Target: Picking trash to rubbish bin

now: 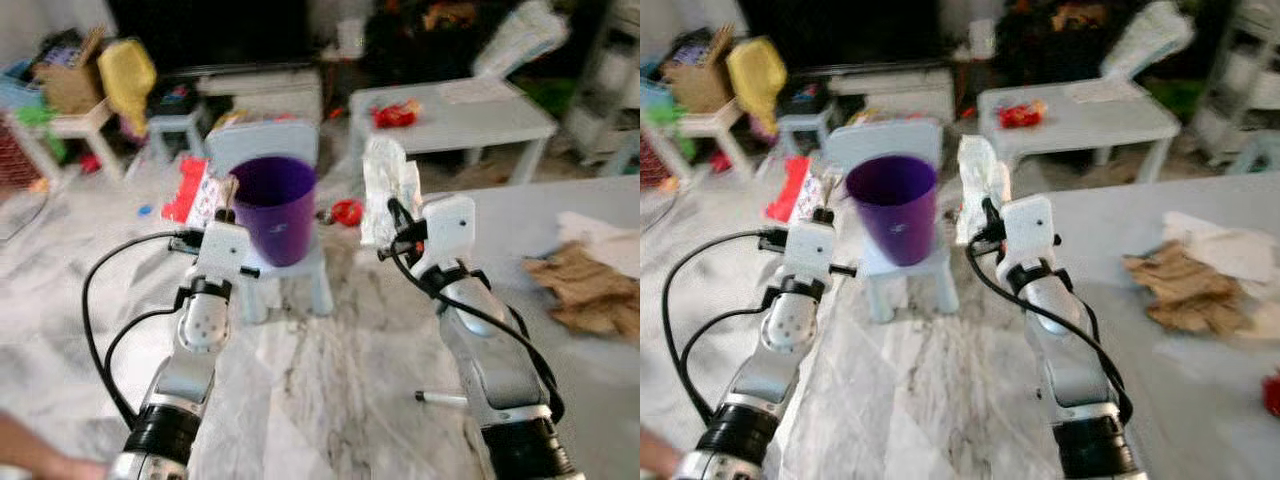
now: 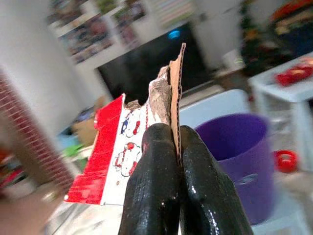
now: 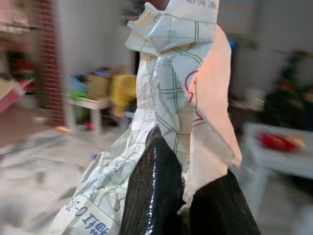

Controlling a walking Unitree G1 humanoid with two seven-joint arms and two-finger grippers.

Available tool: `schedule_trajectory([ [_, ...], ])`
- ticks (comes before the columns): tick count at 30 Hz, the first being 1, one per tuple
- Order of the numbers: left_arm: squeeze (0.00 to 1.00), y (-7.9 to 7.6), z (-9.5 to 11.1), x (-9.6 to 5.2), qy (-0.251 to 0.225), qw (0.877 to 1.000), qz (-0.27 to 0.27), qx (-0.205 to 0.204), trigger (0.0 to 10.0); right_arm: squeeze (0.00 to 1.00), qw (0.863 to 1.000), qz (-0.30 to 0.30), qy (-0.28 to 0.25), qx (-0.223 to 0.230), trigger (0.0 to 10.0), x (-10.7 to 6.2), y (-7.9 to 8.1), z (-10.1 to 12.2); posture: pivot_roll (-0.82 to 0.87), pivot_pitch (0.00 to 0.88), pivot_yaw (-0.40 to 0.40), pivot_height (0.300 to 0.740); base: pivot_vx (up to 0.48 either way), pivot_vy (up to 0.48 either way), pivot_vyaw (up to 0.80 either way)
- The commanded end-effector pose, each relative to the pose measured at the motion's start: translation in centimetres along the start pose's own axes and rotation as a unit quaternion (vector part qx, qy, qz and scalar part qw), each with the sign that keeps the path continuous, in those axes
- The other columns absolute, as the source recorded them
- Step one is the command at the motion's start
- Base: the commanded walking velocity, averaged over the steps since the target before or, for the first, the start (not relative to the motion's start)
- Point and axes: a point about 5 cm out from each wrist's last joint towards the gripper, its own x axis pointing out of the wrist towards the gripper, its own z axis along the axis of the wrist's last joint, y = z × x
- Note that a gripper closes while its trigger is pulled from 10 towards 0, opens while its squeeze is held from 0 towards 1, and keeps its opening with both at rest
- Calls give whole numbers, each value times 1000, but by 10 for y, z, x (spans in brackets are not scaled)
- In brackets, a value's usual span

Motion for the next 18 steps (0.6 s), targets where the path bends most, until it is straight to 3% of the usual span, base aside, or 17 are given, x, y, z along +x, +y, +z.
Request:
schedule_trajectory([
  [1,0,-6,5,1,-12,1000,-13,-9,1333,0,1000,-8,-5,-9,0,1,-8,3,-129,0,25,740,0,0,800],
  [3,0,-6,6,2,-13,1000,-11,-9,1255,0,1000,-9,-7,-7,0,2,-8,4,-128,0,26,740,0,0,531],
  [4,0,-5,7,4,-14,1000,-11,-10,1020,0,1000,-14,-9,-3,2196,3,-10,4,-128,0,27,740,0,0,0],
  [5,0,-5,9,6,-17,1000,-10,-11,980,0,1000,-19,-11,1,2588,3,-11,5,-127,0,27,740,0,0,0],
  [8,0,-4,10,8,-17,1000,-9,-15,706,0,1000,-19,-8,-2,2471,3,-11,4,-129,0,26,740,0,0,0],
  [9,0,-4,11,9,-18,1000,-8,-16,196,0,1000,-18,-9,-5,2196,3,-12,4,-128,0,25,740,0,0,0],
  [10,0,-4,11,10,-17,1000,-5,-21,0,0,1000,-15,-8,-10,1294,3,-11,4,-128,0,25,740,0,0,0],
  [11,0,-3,11,10,-17,1000,-3,-24,0,0,1000,-14,-8,-13,1294,3,-11,4,-128,0,25,740,0,0,0],
  [12,0,-3,12,11,-17,1000,-3,-26,157,0,1000,-13,-7,-18,0,2,-11,3,-127,0,24,740,0,0,800],
  [15,0,-4,13,11,-18,999,-4,-28,157,0,1000,-14,-5,-18,0,2,-11,2,-126,0,24,740,0,0,800],
  [16,0,-5,14,10,-19,999,-5,-30,275,0,1000,-16,-8,-12,1216,2,-11,3,-127,0,25,740,0,0,800],
  [18,0,-7,14,10,-19,999,-7,-36,0,0,1000,-18,-9,-7,1451,3,-11,3,-126,0,26,740,0,0,0],
])
